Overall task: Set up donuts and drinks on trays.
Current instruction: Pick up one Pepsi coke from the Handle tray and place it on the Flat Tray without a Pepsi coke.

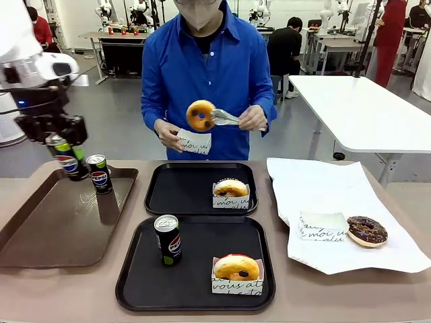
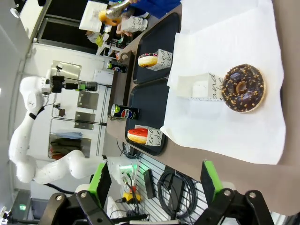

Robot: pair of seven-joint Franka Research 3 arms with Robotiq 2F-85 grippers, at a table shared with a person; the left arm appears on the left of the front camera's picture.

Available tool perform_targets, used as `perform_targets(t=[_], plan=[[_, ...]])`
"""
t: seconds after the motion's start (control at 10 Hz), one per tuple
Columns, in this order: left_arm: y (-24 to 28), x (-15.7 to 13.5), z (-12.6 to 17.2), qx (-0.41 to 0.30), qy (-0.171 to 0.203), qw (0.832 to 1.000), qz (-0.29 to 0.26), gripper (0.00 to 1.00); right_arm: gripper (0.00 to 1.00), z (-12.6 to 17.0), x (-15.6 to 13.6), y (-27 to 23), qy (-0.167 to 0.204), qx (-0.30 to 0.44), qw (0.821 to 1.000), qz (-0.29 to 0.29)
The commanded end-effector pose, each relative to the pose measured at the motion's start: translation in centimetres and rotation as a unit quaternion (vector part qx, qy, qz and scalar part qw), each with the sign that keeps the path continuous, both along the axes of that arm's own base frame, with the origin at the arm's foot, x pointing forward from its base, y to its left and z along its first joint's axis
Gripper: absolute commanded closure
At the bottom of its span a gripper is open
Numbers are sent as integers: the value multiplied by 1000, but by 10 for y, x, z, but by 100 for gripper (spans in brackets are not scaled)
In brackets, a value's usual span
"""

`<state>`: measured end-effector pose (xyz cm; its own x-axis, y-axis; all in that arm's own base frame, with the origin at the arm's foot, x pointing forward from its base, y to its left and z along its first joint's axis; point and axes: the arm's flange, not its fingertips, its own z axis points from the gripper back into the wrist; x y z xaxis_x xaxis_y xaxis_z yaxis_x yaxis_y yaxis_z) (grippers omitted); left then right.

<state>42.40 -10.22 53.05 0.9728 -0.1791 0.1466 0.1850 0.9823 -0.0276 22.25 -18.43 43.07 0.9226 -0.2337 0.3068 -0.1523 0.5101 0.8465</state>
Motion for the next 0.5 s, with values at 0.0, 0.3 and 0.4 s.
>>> perform_targets(t=[0.0,0.3,0.4], plan=[[-30,27,-10,-9,-10,1000,-17,42,0,0,0,0,-4,3,1000,3],[-80,68,-32,-16,-6,999,-43,42,0,0,0,0,-4,3,1000,3],[-91,79,-42,-21,-4,999,-49,42,0,0,0,0,-4,3,1000,3]])
